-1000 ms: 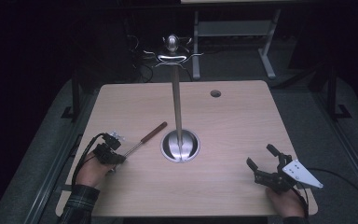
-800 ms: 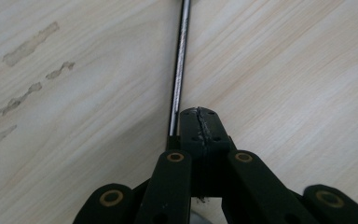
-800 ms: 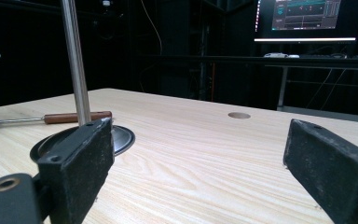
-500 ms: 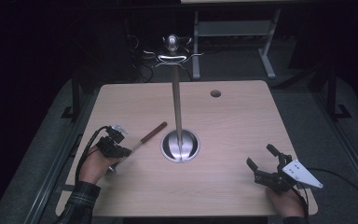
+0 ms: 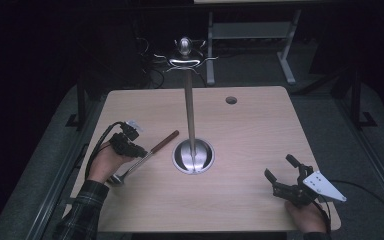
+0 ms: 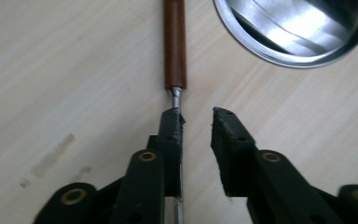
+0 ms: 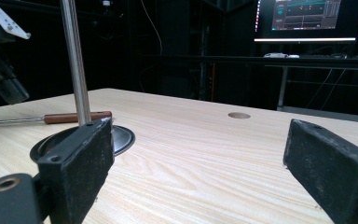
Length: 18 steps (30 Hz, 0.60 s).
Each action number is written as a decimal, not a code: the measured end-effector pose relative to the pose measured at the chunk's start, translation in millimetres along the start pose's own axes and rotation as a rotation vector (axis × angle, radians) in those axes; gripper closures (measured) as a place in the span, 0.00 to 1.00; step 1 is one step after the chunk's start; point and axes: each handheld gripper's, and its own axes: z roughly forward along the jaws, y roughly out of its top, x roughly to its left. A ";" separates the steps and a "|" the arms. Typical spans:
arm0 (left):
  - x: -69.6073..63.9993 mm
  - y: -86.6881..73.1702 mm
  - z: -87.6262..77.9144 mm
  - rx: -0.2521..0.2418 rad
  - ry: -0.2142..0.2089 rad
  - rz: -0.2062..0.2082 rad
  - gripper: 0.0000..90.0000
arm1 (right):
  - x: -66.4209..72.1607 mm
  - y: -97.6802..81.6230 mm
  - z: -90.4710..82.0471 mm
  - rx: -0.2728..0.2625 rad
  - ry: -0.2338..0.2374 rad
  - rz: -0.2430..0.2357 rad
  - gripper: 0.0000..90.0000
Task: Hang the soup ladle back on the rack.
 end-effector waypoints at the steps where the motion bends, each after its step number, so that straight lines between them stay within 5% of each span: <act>1: 1.9 2.3 0.4 0.006 -0.003 0.008 0.78 | -0.1 0.0 -0.1 0.001 0.000 0.000 0.09; 18: 17.1 31.3 37.7 0.107 -0.047 0.031 0.69 | -0.1 0.0 -0.1 0.000 0.003 0.000 0.09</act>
